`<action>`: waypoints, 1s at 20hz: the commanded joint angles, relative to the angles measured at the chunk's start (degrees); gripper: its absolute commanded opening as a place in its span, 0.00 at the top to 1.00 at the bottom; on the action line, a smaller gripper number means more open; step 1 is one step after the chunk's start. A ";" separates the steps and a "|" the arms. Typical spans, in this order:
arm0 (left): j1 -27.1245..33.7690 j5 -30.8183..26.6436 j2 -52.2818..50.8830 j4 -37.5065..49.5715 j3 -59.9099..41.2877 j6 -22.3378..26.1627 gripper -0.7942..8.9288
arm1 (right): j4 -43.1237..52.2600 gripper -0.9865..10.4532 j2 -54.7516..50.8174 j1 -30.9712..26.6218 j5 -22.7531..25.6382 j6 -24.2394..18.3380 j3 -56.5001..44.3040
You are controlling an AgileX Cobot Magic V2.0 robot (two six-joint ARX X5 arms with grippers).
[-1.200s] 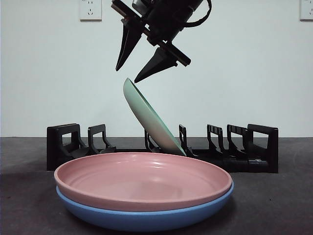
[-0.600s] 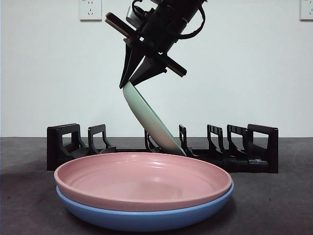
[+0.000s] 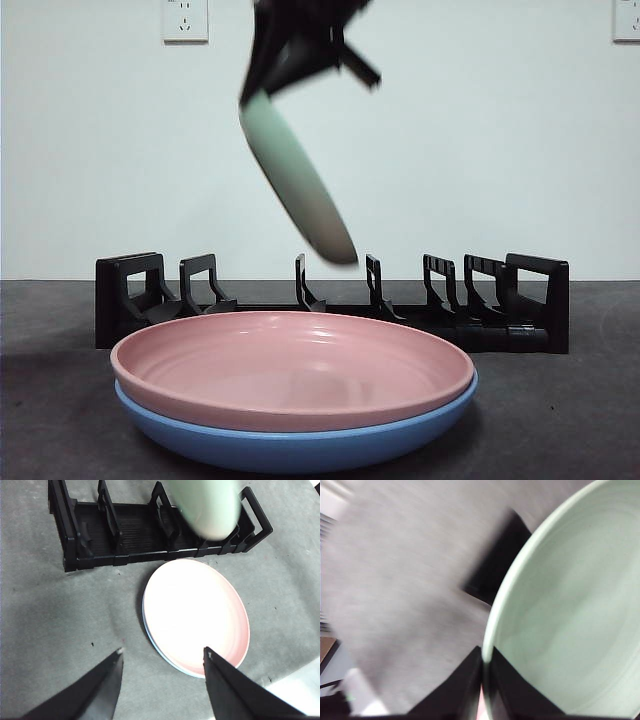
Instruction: Place the plate
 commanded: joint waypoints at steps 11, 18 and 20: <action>-0.11 -1.84 0.31 1.01 1.03 0.00 0.66 | -4.09 0.90 -15.06 15.89 9.38 -10.49 -5.22; -0.11 -1.84 0.31 1.03 1.03 0.00 0.66 | 8.61 0.90 -28.11 28.09 23.82 -10.47 -28.48; -0.11 -1.84 0.31 1.01 1.03 0.00 0.66 | 10.88 0.90 -29.00 31.93 30.99 -10.47 -33.68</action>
